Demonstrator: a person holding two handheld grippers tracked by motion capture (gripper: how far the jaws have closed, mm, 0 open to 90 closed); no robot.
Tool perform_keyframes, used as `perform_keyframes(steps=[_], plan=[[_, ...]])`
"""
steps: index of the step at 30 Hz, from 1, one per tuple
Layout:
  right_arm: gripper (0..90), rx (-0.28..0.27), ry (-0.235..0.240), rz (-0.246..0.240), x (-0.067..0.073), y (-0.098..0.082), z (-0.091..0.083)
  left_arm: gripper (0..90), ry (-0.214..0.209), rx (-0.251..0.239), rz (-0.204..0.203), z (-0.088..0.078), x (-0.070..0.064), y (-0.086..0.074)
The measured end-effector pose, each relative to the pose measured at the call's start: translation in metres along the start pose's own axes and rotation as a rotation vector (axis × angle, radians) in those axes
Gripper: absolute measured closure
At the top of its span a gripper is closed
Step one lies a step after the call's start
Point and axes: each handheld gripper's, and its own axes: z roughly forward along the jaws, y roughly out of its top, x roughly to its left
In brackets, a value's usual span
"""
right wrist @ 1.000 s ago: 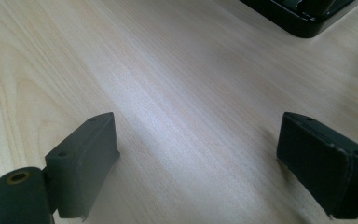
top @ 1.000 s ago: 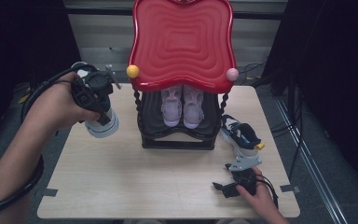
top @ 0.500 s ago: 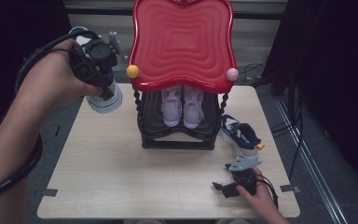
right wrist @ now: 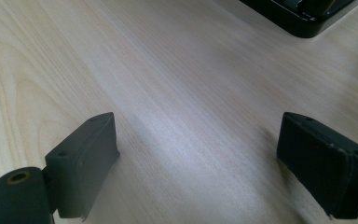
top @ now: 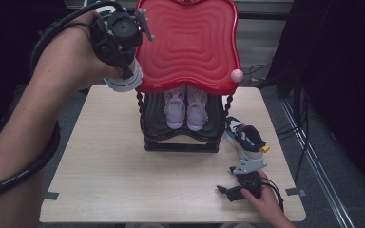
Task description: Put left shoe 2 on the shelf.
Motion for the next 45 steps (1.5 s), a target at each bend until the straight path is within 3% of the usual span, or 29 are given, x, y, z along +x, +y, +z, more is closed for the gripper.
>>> perform_keyframes(steps=[4,10,18,30,45], plan=[[11.6,0.000,0.000,0.000,0.000,0.000,0.000,72.8,0.027,0.002,0.055,0.000,-0.003,0.013],[11.6,0.000,0.000,0.000,0.000,0.000,0.000,72.6,0.009,-0.013,0.073,0.009,-0.004,0.024],[11.6,0.000,0.001,-0.001,0.000,0.000,0.000,72.3,0.041,-0.026,0.136,0.011,-0.007,0.039],[11.6,0.000,0.001,-0.001,0.000,0.000,0.000,72.1,0.043,-0.036,0.185,0.015,-0.011,0.058],[11.6,0.000,0.001,-0.001,0.000,0.000,0.000,71.8,0.031,-0.043,0.274,0.032,-0.011,0.077]])
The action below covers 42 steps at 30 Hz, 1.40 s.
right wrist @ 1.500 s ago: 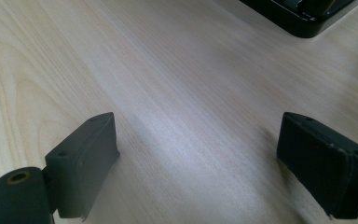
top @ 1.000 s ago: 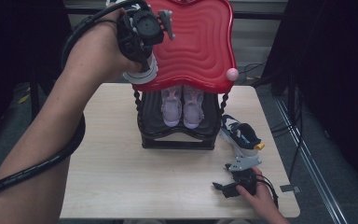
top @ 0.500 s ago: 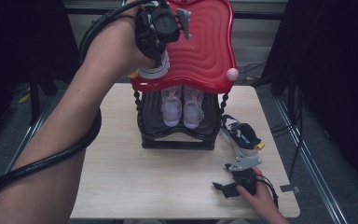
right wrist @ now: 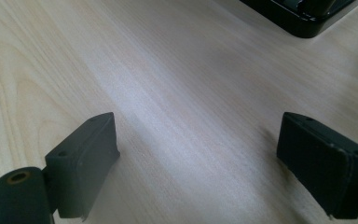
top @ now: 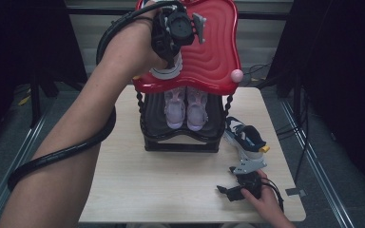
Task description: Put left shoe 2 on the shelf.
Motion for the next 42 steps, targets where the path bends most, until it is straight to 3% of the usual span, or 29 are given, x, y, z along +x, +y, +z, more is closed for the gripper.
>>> perform_keyframes(steps=[21,42], plan=[[11.5,-0.001,0.008,-0.005,-0.001,0.000,0.000,70.4,-0.017,-0.010,0.048,0.026,0.010,0.019],[11.5,-0.001,0.009,-0.005,-0.001,0.000,0.000,68.3,-0.012,-0.019,0.024,0.032,0.017,0.018]])
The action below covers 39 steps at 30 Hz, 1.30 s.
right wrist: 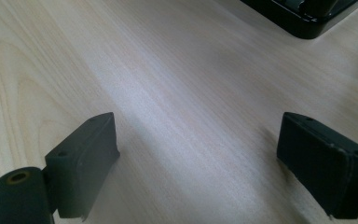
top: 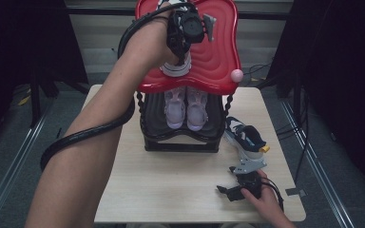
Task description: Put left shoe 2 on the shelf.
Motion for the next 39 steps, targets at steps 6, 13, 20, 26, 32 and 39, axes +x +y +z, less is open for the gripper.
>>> perform_keyframes(steps=[6,13,20,26,32,39], plan=[[11.5,0.000,0.000,0.000,0.0000,0.0000,0.0000,67.9,-0.003,-0.013,-0.011,0.0006,0.0007,-0.0029],[11.5,0.000,0.000,0.000,0.0000,0.0000,0.0000,66.5,-0.006,-0.020,-0.020,0.0000,0.0029,-0.0064],[11.5,0.000,0.000,0.000,0.0000,0.0000,0.0000,64.9,0.002,-0.019,-0.020,-0.0009,0.0037,-0.0067],[11.5,0.000,0.000,0.000,0.0000,0.0000,0.0000,63.3,0.012,-0.020,-0.023,-0.0017,0.0046,-0.0062],[11.5,0.001,-0.001,-0.001,0.0000,0.0000,0.0000,59.6,0.027,-0.013,-0.018,-0.0041,0.0059,-0.0063],[11.5,0.000,0.000,-0.001,0.0000,0.0000,0.0000,51.6,0.051,-0.015,-0.036,-0.0039,0.0064,-0.0077]])
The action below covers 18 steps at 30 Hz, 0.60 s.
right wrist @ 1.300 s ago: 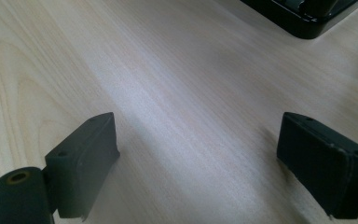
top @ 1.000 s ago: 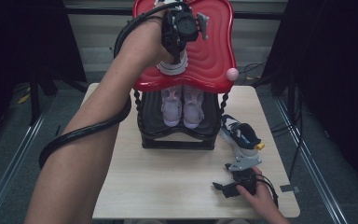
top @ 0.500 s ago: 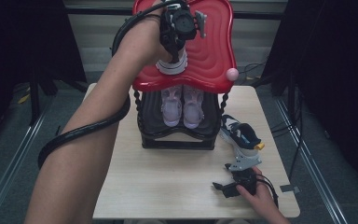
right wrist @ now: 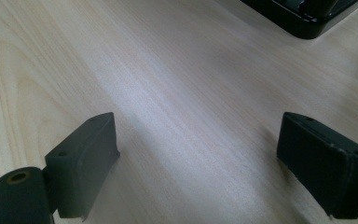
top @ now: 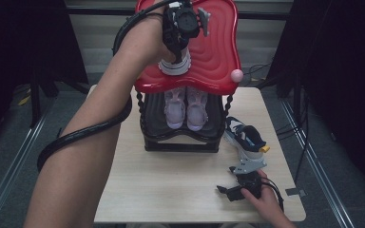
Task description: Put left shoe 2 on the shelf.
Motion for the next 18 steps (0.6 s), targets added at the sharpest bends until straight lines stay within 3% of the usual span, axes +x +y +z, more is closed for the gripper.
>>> perform_keyframes(steps=[4,8,14,18], plan=[[11.5,0.000,0.000,0.000,0.0000,0.0000,0.0000,44.3,0.008,-0.005,-0.054,0.0001,0.0022,-0.0022],[11.5,0.000,0.000,0.000,0.0000,0.0000,0.0000,35.9,-0.011,0.000,-0.109,0.0015,0.0033,-0.0040],[11.5,0.000,0.000,0.000,0.0000,0.0000,0.0000,33.0,-0.032,-0.006,-0.146,0.0008,0.0035,-0.0044],[11.5,0.000,0.000,0.000,-0.0001,0.0000,0.0000,30.1,-0.031,-0.006,-0.147,0.0005,0.0037,-0.0040]])
